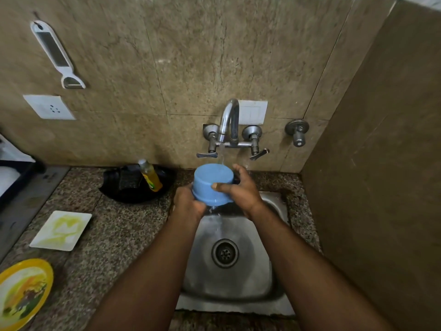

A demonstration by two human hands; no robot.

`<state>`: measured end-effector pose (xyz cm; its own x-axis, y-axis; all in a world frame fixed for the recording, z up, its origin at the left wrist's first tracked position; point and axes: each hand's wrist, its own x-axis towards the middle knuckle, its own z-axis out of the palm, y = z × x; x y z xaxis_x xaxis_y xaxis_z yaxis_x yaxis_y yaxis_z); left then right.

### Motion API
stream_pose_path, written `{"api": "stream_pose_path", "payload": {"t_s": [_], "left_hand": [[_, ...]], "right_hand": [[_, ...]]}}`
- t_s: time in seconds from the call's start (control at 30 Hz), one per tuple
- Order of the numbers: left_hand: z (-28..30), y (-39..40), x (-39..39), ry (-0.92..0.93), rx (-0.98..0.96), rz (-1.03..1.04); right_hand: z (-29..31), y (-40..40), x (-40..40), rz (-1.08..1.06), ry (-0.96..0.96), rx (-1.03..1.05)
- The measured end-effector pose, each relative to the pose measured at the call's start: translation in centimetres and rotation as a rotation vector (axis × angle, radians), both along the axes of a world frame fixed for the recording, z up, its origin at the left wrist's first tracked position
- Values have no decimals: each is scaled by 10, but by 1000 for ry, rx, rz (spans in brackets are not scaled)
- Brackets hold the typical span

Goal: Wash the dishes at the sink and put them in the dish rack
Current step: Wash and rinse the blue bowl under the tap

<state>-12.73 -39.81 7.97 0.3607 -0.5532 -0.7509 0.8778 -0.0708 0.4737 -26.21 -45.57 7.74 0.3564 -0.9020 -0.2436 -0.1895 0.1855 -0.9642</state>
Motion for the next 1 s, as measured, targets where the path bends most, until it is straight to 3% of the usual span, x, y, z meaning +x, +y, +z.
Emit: {"api": "stream_pose_path", "payload": {"t_s": [0.13, 0.27, 0.4, 0.57, 0.67, 0.77, 0.9, 1.0], "left_hand": [[-16, 10, 1, -28, 9, -46], [-16, 7, -9, -310, 98, -210], [-5, 8, -16, -444, 127, -319], [-9, 8, -18, -452, 138, -362], [-11, 7, -21, -366, 139, -410], [-5, 6, -20, -145, -18, -368], [3, 8, -14, -12, -239, -322], [-1, 13, -11, -55, -224, -394]], "right_hand": [[1, -6, -8, -33, -103, 214], [4, -3, -17, -33, -76, 484], [12, 0, -25, -100, -82, 438], [18, 1, -20, -161, 32, 92], [21, 7, -21, 6, 301, -426], [22, 17, -24, 262, 522, -861], [19, 26, -33, 479, 611, -1054], [18, 31, -39, 549, 635, -1195]]}}
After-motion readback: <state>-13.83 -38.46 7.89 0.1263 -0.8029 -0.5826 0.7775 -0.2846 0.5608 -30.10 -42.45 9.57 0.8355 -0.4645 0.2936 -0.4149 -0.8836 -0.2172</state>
